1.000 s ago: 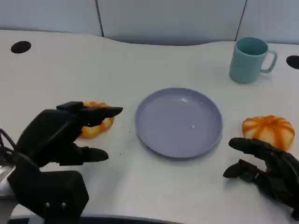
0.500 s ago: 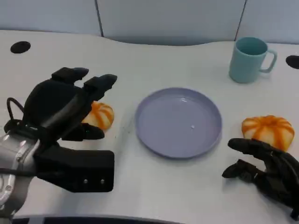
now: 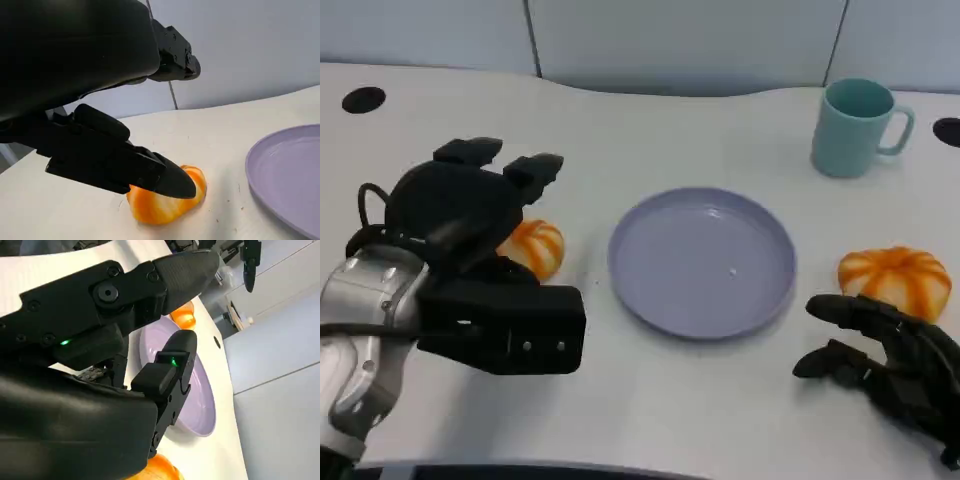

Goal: Grasp the bread from the table and place it into the plate.

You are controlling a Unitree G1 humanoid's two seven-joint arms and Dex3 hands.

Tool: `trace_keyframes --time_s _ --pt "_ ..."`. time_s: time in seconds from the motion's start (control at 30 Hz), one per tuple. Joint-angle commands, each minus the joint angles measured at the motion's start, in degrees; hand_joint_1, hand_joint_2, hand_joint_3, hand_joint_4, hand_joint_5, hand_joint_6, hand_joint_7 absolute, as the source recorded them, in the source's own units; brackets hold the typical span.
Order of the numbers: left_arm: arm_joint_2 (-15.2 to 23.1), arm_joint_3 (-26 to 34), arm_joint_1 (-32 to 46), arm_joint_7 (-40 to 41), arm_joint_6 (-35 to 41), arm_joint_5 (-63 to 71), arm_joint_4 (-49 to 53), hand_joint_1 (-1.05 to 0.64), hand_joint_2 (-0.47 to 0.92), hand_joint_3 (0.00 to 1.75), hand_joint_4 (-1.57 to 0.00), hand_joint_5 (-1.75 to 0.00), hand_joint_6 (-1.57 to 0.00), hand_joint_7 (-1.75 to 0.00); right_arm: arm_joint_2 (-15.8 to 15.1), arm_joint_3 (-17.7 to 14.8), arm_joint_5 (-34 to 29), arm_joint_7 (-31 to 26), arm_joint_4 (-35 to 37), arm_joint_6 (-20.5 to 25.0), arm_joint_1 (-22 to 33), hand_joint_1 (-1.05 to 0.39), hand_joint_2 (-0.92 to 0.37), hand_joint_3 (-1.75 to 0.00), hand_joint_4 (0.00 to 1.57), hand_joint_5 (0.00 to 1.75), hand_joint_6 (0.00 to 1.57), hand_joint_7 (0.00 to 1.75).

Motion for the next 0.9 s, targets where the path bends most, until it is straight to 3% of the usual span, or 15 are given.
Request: trace_keyframes --time_s 0.03,0.4,0.47,0.53,0.9 --pt "1.5 -0.4 -1.4 -0.4 0.6 -0.7 0.3 -0.77 0.92 0.01 -0.01 -0.12 -0.16 0.0 -0.1 0.3 -0.7 -0.6 0.3 0.9 1.6 -0.46 -0.92 -0.05 0.61 1.08 0.82 0.33" --pt "1.9 -0.9 -1.6 -0.2 1.0 -1.2 0.3 -0.77 0.92 0.0 -0.01 -0.12 -0.16 0.0 -0.1 0.4 -0.7 -0.7 0.2 0.9 1.6 -0.46 -0.92 -0.05 0.61 1.09 0.82 0.34" --pt "-3.3 -4.7 -12.8 -1.3 5.4 0.4 21.8 -0.75 0.88 0.0 -0.04 -0.13 -0.18 -0.01 0.2 0.1 -0.2 -0.4 -0.1 0.6 1.9 -0.45 -0.92 -0.05 0.61 1.1 0.82 0.35" --pt "-5.9 -7.0 -18.9 -1.4 7.2 0.8 33.9 -0.74 0.86 0.0 -0.07 -0.15 -0.2 -0.01 0.5 -0.2 0.1 -0.4 -0.3 0.7 2.1 -0.44 -0.92 -0.05 0.62 1.1 0.83 0.35" --pt "-6.7 -11.2 -24.9 3.5 5.6 -2.6 46.1 -0.74 0.86 0.0 -0.09 -0.14 -0.21 -0.01 0.7 -0.3 -0.1 -0.7 -0.9 0.5 2.3 -0.42 -0.92 -0.05 0.62 1.11 0.84 0.34"
